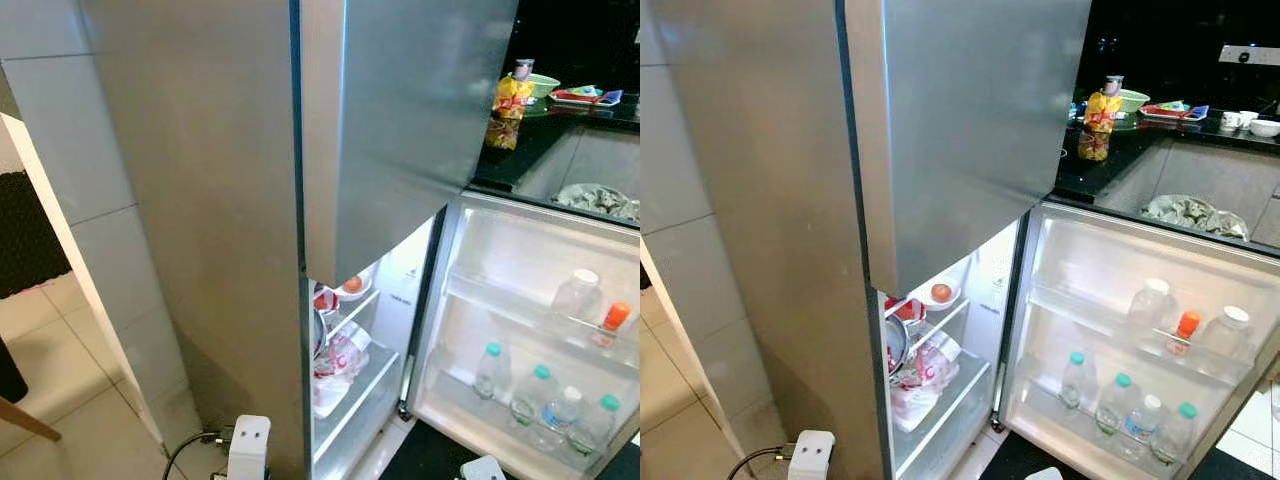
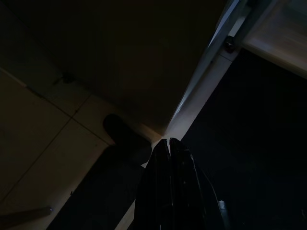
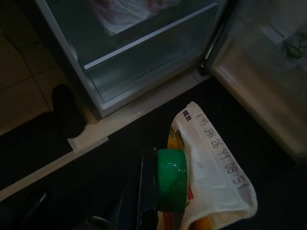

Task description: Restocking fridge

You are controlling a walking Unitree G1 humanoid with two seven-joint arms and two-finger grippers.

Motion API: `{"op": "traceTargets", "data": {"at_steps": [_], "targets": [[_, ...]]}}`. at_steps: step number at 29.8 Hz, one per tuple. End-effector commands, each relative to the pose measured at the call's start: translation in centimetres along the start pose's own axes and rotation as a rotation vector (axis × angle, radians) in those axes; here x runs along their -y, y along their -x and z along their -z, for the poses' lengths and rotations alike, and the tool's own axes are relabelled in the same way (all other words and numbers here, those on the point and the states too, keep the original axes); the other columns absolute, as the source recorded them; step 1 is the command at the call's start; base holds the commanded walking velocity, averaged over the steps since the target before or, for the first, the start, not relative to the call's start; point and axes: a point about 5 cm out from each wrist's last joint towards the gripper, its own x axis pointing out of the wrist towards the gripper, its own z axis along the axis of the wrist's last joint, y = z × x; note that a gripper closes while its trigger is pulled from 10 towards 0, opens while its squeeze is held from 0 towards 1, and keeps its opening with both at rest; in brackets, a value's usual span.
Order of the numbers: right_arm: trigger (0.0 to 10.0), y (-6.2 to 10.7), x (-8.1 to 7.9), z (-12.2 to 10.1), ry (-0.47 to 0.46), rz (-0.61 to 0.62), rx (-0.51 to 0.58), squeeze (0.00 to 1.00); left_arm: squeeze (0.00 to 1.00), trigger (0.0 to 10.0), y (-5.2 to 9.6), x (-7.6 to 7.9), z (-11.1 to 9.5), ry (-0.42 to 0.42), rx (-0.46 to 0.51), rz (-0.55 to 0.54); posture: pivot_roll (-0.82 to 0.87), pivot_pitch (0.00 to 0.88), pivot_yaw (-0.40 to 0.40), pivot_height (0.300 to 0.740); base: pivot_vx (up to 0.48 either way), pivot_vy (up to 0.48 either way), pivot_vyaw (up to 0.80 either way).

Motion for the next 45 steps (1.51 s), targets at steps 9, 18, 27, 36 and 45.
{"op": "traceTargets", "data": {"at_steps": [9,18,27,36,45], "targets": [[10.0,-0.01,0.32,-0.47,0.01,0.005,0.022,0.0,0.0,10.0,-0.05,0.35,0.21,-0.009,-0.02,0.014,-0.05,0.026,-0.013,0.74,0.0,-0.342,0.0],[10.0,-0.07,0.31,-0.64,0.017,-0.001,0.024,0.0,0.0,10.0,-0.04,0.4,0.27,-0.008,-0.021,0.016,-0.05,0.02,-0.016,0.74,0.0,-0.392,0.0],[10.0,-0.09,0.28,-0.68,0.021,-0.004,0.025,0.0,0.0,10.0,-0.07,0.44,0.17,-0.008,-0.018,0.017,-0.05,0.017,-0.014,0.74,0.0,-0.422,0.0],[10.0,-0.14,0.15,-0.81,0.021,-0.008,0.03,0.0,0.0,10.0,-0.11,0.31,0.03,-0.008,-0.016,0.014,-0.05,0.021,-0.012,0.74,0.0,-0.421,0.0],[10.0,-0.14,0.15,-0.84,0.026,-0.009,0.033,0.0,0.0,10.0,-0.13,0.26,0.04,0.008,-0.023,0.011,-0.06,0.023,-0.009,0.74,0.0,-0.14,0.0]]}}
